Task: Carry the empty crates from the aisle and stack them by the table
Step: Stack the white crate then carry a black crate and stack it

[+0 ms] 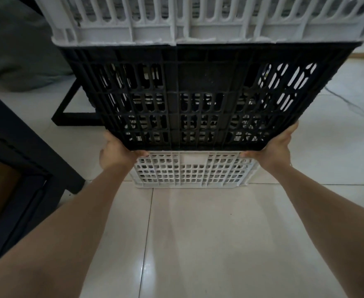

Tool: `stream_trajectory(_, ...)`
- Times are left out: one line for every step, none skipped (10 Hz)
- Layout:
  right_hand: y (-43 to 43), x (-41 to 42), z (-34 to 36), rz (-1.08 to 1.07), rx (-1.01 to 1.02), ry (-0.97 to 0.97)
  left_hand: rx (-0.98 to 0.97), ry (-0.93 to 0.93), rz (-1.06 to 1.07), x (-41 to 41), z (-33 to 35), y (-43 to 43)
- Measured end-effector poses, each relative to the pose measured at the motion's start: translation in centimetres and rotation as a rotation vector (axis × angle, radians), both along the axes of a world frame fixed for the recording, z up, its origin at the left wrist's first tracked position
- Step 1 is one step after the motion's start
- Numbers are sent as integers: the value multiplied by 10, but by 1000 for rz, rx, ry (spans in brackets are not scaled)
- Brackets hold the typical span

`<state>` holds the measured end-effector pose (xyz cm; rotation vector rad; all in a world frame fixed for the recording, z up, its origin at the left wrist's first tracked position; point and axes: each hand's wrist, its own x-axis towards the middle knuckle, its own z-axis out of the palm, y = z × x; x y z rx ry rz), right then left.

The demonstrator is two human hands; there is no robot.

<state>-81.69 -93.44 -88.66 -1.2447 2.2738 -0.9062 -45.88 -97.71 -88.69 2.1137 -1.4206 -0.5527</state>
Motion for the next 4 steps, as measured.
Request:
stream_trajectory(2, -2, 15, 13, 136, -152, 262, -181, -8, -1, 8, -2)
stream_trajectory(28, 11, 66, 121, 387, -88, 373, -177, -80, -18, 57, 22)
stream_trajectory(61, 29, 140, 323, 592, 76, 294, -347, -364, -36, 141, 65)
stream_trajectory(86, 49, 261, 495, 584, 117, 231, -525, -584, -38, 257, 92)
